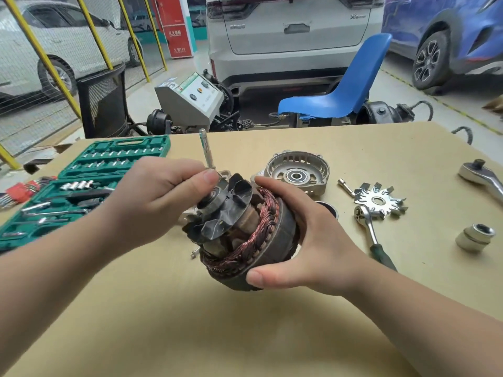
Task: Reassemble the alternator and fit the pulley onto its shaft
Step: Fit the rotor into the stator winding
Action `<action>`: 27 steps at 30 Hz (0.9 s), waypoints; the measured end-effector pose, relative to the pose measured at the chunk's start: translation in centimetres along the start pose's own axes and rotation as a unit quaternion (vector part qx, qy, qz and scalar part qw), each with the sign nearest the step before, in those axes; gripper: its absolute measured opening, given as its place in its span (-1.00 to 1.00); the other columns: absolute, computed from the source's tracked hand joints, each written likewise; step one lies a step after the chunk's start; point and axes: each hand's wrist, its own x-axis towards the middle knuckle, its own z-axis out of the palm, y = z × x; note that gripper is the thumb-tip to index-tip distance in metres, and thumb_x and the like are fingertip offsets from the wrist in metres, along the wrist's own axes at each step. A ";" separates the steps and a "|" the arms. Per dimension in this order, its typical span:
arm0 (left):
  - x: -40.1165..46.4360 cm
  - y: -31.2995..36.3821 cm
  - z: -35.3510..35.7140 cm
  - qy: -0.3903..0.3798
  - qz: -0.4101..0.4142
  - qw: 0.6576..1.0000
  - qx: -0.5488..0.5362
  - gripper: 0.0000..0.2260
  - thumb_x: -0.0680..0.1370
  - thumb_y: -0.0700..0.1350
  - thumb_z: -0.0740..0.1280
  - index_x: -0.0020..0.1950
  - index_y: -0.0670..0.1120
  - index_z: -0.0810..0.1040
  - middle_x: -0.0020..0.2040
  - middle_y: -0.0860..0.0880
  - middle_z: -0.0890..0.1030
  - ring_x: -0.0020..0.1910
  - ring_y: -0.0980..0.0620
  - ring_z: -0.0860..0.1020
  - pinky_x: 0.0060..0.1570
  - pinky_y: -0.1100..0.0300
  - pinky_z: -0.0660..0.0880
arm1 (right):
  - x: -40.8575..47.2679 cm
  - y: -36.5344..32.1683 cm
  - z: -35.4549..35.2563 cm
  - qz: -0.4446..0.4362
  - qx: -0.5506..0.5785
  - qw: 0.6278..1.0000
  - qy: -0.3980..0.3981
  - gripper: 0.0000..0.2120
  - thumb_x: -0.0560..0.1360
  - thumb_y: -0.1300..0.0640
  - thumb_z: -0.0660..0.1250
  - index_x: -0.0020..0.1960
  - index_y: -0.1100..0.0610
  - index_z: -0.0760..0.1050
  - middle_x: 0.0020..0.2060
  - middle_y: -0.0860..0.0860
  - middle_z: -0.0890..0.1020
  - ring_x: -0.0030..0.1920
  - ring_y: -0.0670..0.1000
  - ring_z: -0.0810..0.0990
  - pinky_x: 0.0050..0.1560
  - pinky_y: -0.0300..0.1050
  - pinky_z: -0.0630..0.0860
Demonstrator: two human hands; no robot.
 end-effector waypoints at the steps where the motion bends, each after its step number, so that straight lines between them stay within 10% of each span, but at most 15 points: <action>1: -0.6 -0.5 0.7 0.015 -0.012 1.000 -0.019 -0.58 0.67 0.12 0.20 -0.34 -0.04 0.34 -0.42 0.09 0.32 -0.44 0.17 0.28 -0.42 0.29 0.20 | 0.1 0.0 -0.2 0.002 -0.015 1.000 -0.007 0.08 0.16 0.01 0.76 0.58 -0.09 0.33 0.44 -0.08 0.51 0.41 -0.04 0.56 0.41 -0.02 0.52; 12: -5.0 -3.1 4.9 0.103 -0.073 0.980 -0.156 -0.52 0.67 0.13 0.20 -0.32 -0.16 0.44 -0.43 -0.10 0.41 -0.42 -0.13 0.40 -0.34 -0.11 0.34 | 0.4 0.6 -1.1 0.000 -0.102 0.993 -0.060 0.11 0.17 -0.09 0.72 0.60 -0.19 0.27 0.48 -0.16 0.45 0.49 -0.08 0.47 0.48 -0.03 0.43; 27: -7.2 -6.1 5.1 0.063 -0.107 0.972 -0.198 -0.57 0.67 0.18 0.19 -0.22 -0.10 0.51 -0.37 -0.05 0.50 -0.37 0.02 0.47 -0.28 0.23 0.40 | 0.4 1.2 0.9 0.021 -0.053 0.995 -0.079 0.18 0.17 -0.07 0.76 0.60 -0.31 0.15 0.47 -0.25 0.44 0.47 -0.04 0.49 0.43 0.03 0.51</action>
